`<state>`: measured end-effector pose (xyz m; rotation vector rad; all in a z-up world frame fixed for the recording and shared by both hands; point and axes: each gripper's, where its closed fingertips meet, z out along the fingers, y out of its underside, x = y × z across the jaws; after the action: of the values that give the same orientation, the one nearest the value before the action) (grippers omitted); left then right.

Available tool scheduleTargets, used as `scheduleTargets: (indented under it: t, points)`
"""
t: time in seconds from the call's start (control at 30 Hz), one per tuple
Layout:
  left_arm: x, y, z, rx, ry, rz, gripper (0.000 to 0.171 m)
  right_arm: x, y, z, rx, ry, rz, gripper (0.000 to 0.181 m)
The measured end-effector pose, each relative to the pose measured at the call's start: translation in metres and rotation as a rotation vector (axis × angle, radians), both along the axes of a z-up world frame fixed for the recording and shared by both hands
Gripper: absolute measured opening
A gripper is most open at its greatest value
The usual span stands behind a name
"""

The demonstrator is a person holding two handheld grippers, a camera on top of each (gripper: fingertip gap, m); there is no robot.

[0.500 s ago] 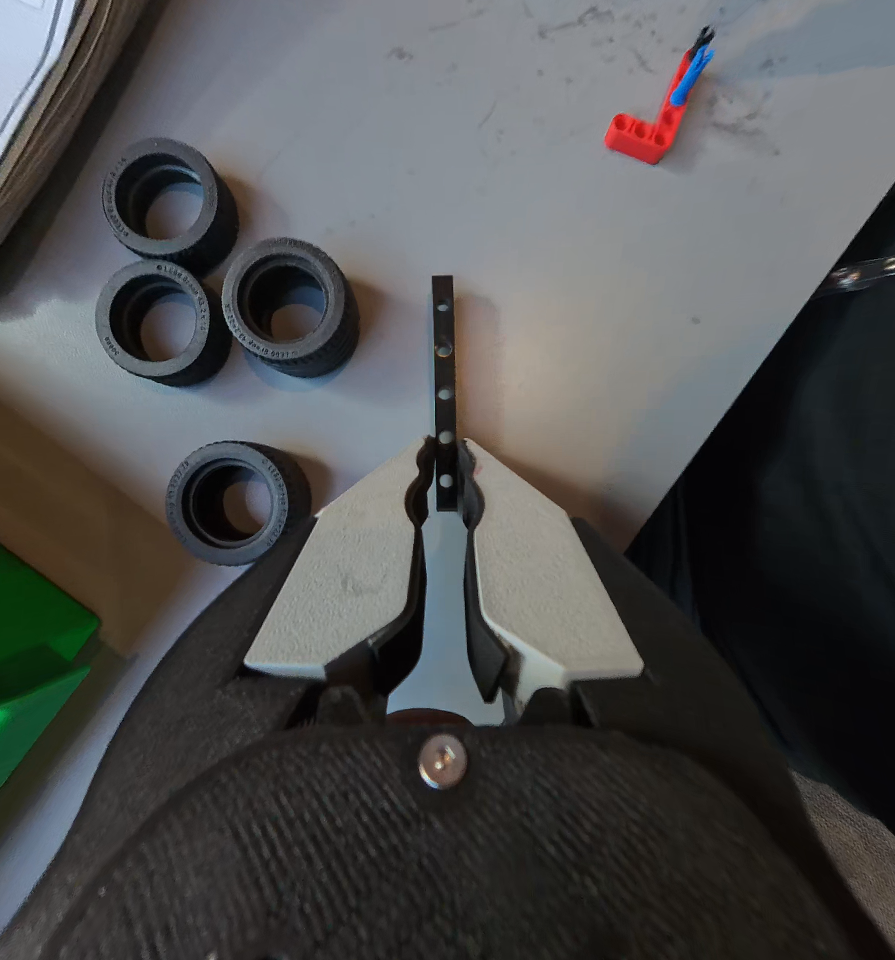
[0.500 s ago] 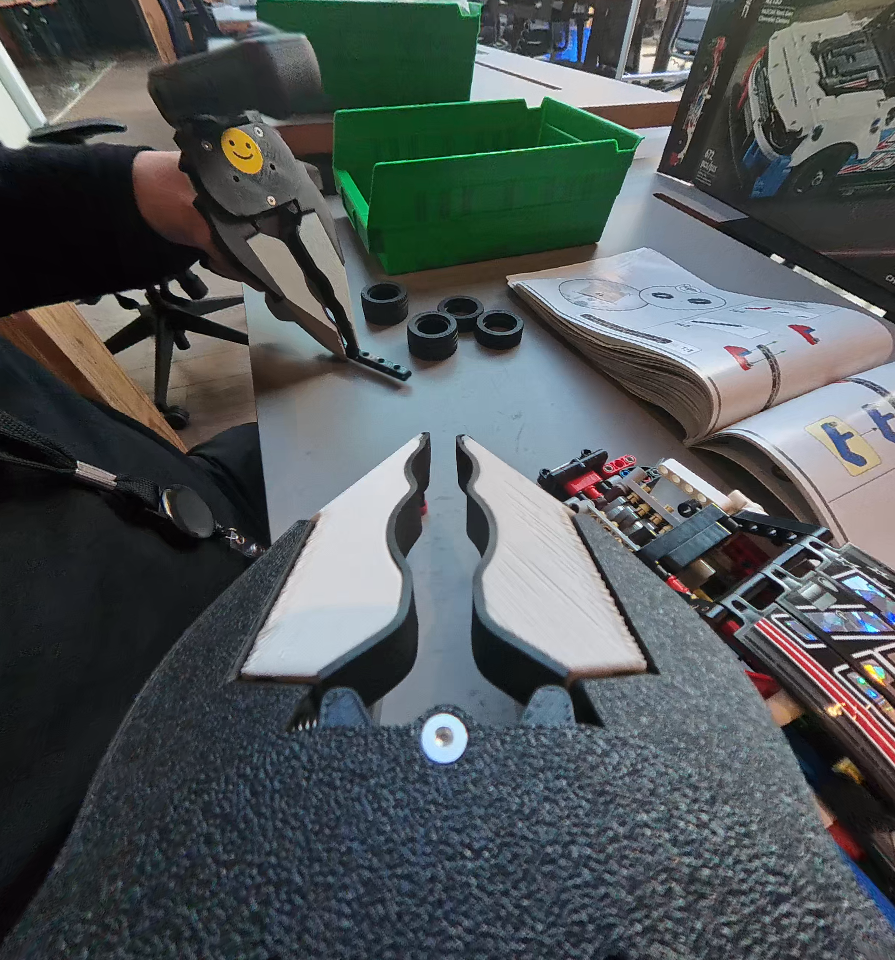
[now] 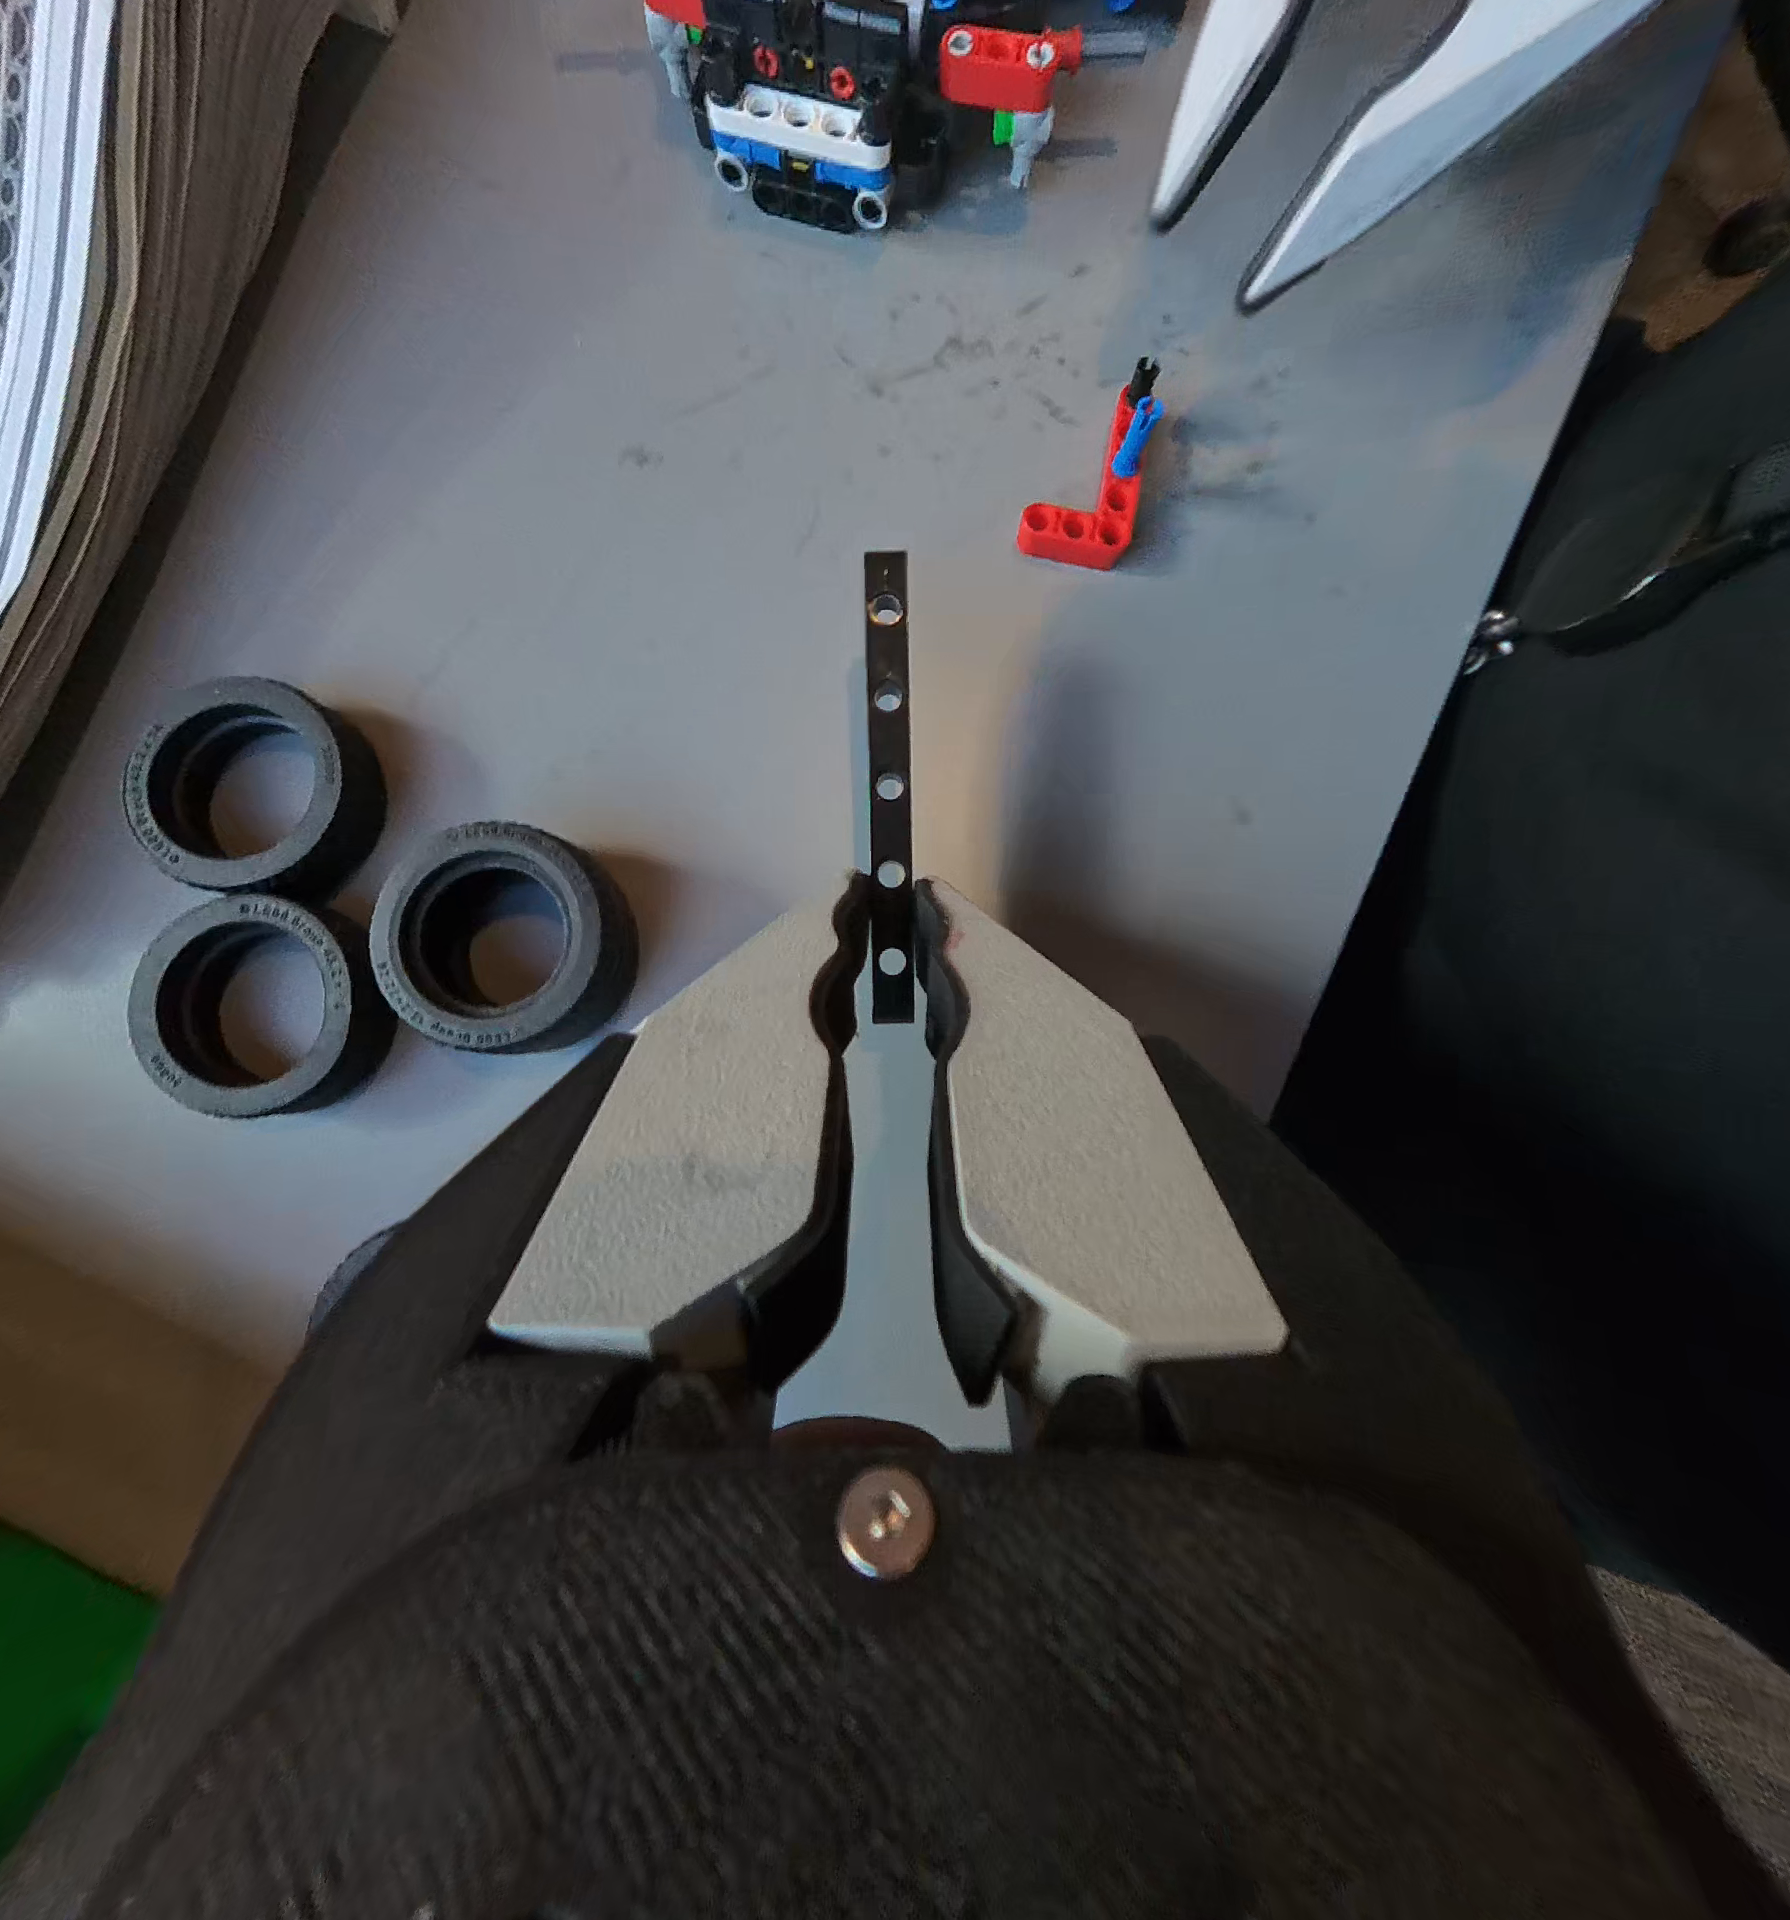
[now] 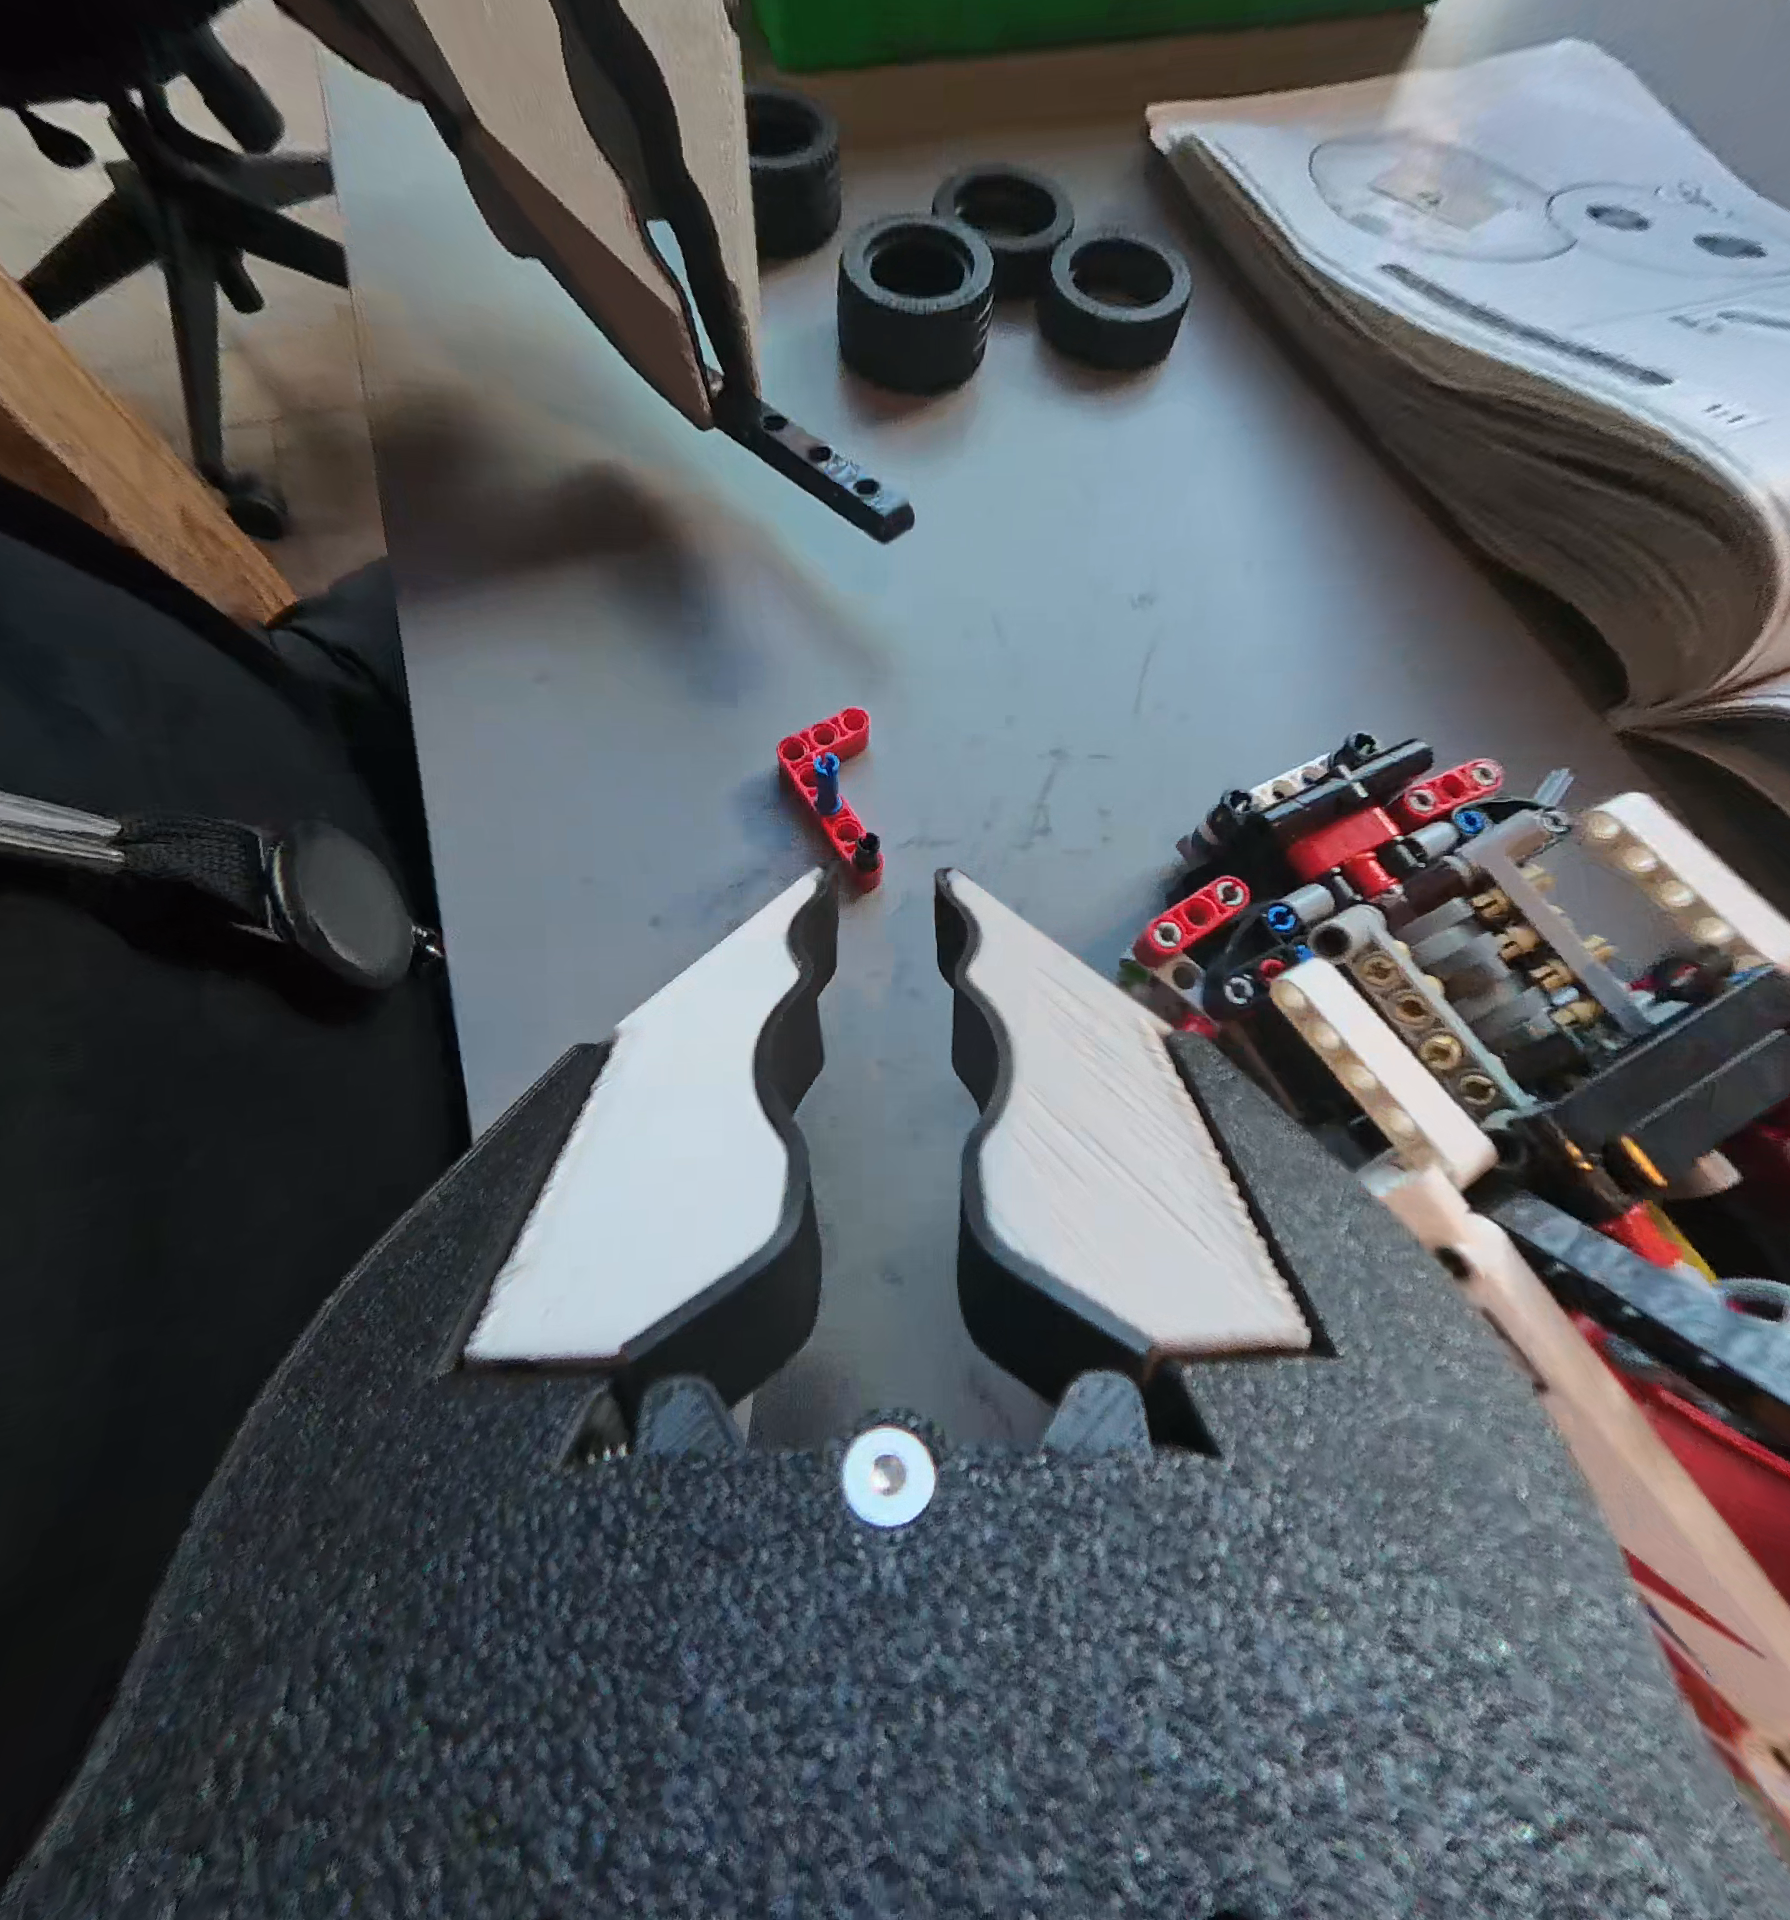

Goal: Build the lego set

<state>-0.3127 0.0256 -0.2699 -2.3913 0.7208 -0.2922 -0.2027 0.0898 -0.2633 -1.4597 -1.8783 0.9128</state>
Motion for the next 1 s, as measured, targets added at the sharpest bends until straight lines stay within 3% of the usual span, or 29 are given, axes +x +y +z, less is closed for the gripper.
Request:
scheduleTargets:
  t: [0.17, 0.37, 0.5, 0.7, 0.87, 1.0]
  points:
    - [0.005, 0.009, 0.005, 0.010, -0.013, -0.029, 0.005, -0.011, -0.005, -0.017, 0.004, -0.080, 0.030, 0.020]
    - [0.012, 0.029, 0.030, 0.087, -0.009, -0.033, 0.005, -0.002, -0.007, 0.012, -0.046, 0.059, 0.083, 0.020]
    - [0.045, 0.046, 0.046, 0.235, 0.125, -0.172, 0.005, 0.018, 0.003, 0.032, -0.138, 0.165, 0.069, 0.019]
    - [0.081, 0.063, 0.046, 0.368, 0.364, -0.327, 0.005, 0.032, 0.020, 0.048, -0.246, 0.223, 0.020, 0.021]
    - [0.082, 0.057, 0.027, 0.197, 0.225, -0.246, 0.005, 0.032, 0.029, 0.040, -0.131, 0.196, -0.004, 0.022]
    - [0.085, 0.050, 0.023, 0.201, 0.233, -0.269, 0.005, 0.025, 0.024, 0.044, -0.095, 0.206, 0.011, 0.023]
